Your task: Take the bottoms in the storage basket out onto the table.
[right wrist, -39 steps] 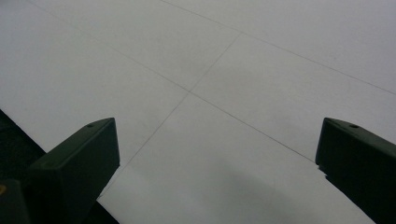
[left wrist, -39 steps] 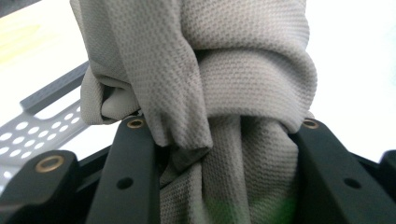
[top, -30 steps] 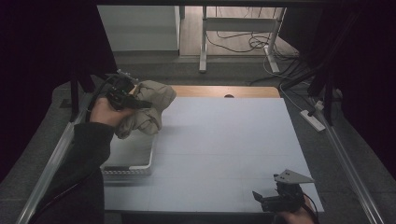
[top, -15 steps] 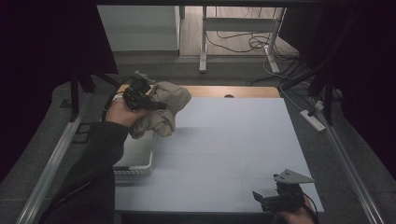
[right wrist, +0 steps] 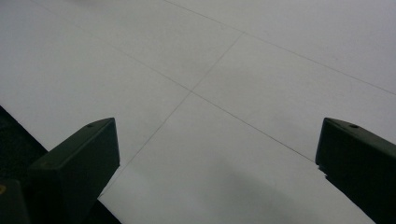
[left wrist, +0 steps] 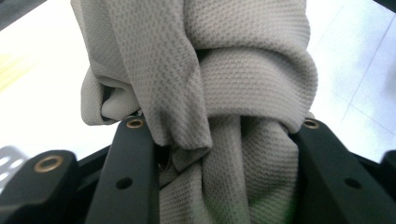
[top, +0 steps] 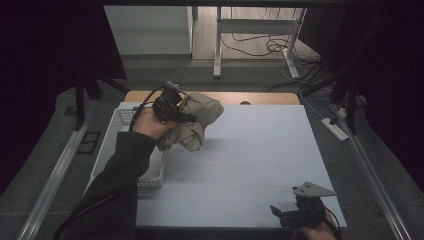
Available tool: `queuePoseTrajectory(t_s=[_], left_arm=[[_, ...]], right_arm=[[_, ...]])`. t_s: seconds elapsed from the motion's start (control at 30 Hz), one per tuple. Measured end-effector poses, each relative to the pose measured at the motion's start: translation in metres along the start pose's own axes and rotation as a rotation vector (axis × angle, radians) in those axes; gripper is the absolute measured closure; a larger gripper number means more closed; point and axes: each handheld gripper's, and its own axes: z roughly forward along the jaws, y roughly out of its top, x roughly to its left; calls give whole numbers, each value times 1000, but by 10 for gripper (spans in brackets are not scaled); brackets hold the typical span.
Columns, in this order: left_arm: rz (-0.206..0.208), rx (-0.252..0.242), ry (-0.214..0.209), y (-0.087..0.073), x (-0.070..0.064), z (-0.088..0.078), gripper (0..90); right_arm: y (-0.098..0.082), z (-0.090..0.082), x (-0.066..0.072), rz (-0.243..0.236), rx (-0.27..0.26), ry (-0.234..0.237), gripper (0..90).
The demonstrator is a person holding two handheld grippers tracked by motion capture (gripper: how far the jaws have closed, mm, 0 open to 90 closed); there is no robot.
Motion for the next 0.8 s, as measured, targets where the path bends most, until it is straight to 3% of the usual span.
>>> queuePoseTrajectory(t_s=[0.5,0.8], left_arm=[[65,22,-54,17,-28,52,595],[83,34,-77,24,-39,79,593]], right_arm=[[0,0,1,-7,1,4,0],[0,0,1,-12,5,4,0]])
